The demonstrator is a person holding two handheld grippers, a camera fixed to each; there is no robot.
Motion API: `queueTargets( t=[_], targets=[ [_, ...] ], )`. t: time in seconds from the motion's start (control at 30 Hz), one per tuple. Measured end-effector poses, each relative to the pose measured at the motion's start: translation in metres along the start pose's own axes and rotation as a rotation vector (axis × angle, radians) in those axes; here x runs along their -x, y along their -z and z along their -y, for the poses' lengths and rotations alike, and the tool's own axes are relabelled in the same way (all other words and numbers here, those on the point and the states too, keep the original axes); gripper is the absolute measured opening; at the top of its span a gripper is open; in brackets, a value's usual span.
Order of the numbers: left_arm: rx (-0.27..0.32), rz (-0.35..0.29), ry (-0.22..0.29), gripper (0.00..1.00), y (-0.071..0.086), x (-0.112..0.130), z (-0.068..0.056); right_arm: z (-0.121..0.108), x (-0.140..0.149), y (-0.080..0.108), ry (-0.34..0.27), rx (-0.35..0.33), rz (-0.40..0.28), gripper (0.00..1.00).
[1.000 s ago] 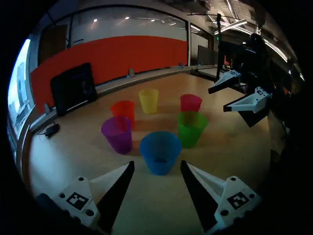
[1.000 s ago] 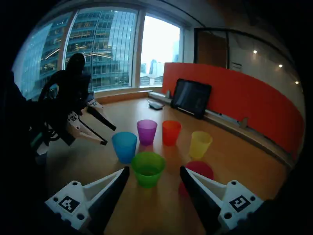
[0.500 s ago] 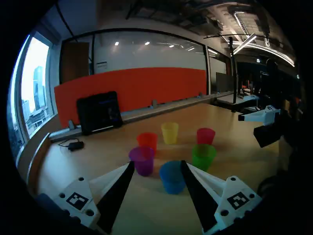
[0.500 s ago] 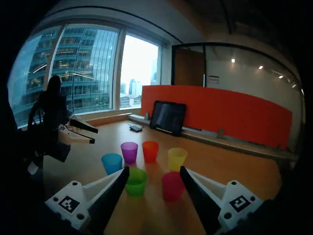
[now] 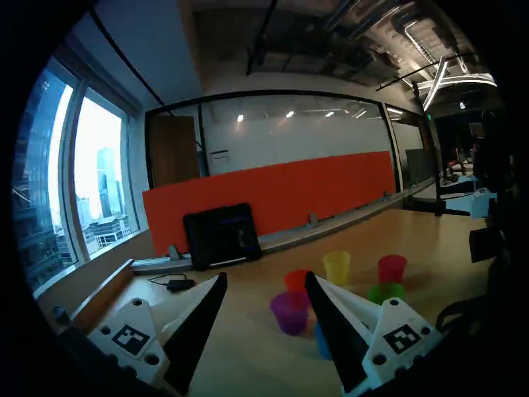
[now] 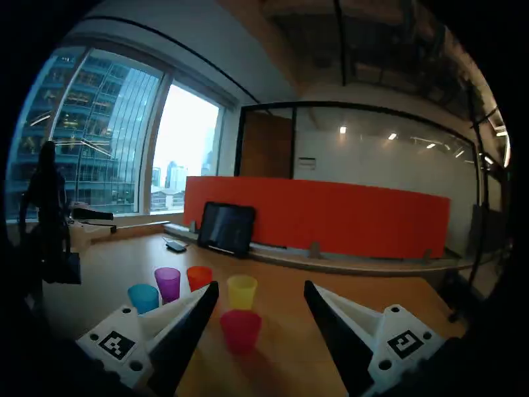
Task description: Pour water
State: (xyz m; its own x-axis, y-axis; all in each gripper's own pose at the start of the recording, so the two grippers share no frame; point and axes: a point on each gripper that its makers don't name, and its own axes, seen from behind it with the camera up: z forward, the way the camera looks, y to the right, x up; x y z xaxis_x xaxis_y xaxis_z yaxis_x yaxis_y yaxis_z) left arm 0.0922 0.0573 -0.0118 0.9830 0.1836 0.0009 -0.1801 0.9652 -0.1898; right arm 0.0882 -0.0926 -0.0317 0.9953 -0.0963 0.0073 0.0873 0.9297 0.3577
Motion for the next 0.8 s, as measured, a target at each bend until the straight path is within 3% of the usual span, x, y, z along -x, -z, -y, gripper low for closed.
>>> queueTargets(
  t=[0.27,0.47,0.8],
  targets=[
    [-0.11,-0.047,-0.025,0.87,0.007,-0.005,0.014,-0.026,-0.013,0.008,0.005,0.138,-0.066,1.0],
    [-0.164,-0.045,0.004,0.87,0.009,0.004,0.021,-0.044,-0.016,0.015,0.002,0.235,-0.1,1.0],
    [-0.221,-0.043,0.045,0.87,0.008,0.027,0.033,-0.051,-0.003,0.022,-0.037,0.289,-0.096,1.0]
  ],
)
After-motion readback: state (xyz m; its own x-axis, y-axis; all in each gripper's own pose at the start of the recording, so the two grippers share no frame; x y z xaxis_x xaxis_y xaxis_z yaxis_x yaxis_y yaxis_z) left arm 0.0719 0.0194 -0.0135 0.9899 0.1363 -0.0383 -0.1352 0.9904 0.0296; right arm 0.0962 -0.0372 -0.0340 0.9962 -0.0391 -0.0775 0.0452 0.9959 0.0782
